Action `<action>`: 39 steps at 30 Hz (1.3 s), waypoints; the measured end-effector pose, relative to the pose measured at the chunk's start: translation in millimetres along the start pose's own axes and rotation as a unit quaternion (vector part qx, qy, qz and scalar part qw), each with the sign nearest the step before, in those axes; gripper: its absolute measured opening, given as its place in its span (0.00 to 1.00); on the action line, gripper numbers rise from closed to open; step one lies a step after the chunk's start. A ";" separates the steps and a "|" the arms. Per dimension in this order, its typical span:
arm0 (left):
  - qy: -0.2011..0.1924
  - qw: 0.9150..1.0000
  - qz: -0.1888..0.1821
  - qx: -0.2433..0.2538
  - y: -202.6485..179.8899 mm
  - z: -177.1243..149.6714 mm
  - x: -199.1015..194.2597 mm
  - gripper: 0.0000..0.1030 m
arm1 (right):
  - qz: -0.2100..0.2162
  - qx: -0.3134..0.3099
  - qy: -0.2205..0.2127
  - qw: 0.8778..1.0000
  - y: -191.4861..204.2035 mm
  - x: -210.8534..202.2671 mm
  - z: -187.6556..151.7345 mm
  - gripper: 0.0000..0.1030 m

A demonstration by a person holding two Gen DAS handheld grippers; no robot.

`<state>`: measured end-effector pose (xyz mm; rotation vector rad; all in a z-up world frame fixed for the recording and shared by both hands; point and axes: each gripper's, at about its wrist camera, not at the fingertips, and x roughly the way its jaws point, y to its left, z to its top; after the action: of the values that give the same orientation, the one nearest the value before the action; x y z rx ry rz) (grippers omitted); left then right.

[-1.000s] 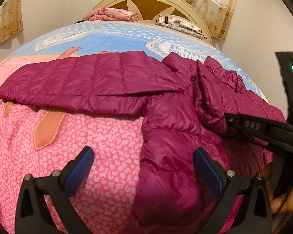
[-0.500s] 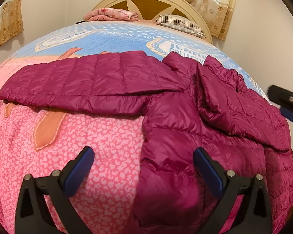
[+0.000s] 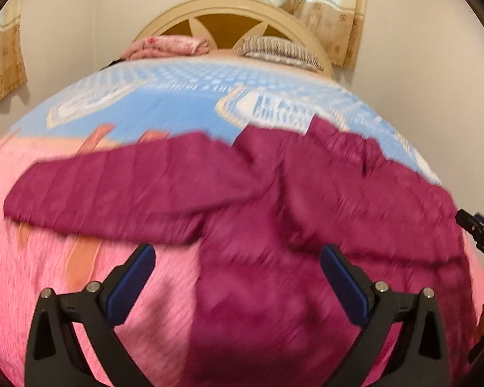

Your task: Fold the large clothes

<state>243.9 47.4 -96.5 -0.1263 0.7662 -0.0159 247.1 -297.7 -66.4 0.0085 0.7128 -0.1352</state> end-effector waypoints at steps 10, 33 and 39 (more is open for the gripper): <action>0.045 0.992 0.113 0.036 -39.1 16.5 88.4 1.00 | -0.055 0.080 0.073 0.993 -49.0 82.4 3.2 0.48; -0.028 0.988 0.082 -0.128 93.4 17.6 4.7 1.00 | -0.047 0.091 -0.025 0.994 -44.7 39.2 -10.2 0.74; -0.031 0.948 0.186 -0.258 213.4 11.3 -4.2 1.00 | 0.013 0.091 -0.015 0.996 -11.7 7.9 -16.6 0.75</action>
<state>242.0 260.7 -111.1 -0.4770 0.7069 0.5491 240.7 -309.4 -83.6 0.1893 0.6685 -0.1740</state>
